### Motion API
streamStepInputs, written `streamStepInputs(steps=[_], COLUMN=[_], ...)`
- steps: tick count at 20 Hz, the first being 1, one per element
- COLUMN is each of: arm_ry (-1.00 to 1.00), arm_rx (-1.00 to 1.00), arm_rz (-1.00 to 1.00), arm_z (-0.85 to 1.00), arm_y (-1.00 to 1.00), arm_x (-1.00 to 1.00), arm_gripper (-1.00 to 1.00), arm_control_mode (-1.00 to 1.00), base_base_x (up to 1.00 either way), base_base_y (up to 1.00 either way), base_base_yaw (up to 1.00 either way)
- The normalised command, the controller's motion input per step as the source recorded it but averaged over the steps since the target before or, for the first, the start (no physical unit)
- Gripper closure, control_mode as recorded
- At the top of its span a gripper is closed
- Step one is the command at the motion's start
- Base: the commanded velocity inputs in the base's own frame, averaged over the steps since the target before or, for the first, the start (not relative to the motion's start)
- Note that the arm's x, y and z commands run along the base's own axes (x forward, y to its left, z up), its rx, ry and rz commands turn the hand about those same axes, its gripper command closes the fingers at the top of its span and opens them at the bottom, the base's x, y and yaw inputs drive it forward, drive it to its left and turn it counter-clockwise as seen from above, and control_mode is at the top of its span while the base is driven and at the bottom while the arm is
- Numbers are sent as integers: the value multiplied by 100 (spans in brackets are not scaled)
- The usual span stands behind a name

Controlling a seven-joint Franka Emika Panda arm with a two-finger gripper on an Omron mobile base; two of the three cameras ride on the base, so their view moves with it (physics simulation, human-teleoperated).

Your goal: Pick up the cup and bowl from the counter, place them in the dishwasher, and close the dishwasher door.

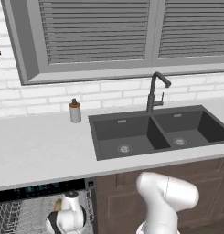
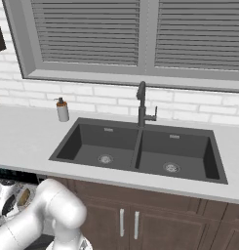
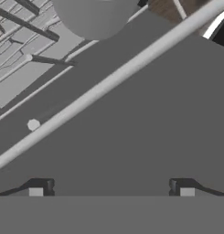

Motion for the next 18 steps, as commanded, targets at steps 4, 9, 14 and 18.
streamStepInputs(steps=[4,9,14,18], arm_ry=[5,1,-1,-7], arm_rx=[-12,-13,-11,-3], arm_rz=[-2,-2,0,0], arm_z=[-41,-38,-8,30], arm_y=[0,0,2,6], arm_x=[17,29,0,-89], arm_gripper=[-100,-100,-100,-100], arm_control_mode=[-100,-100,-100,-100], base_base_x=[0,0,0,0], base_base_y=[0,0,0,0], base_base_yaw=[0,0,0,0])
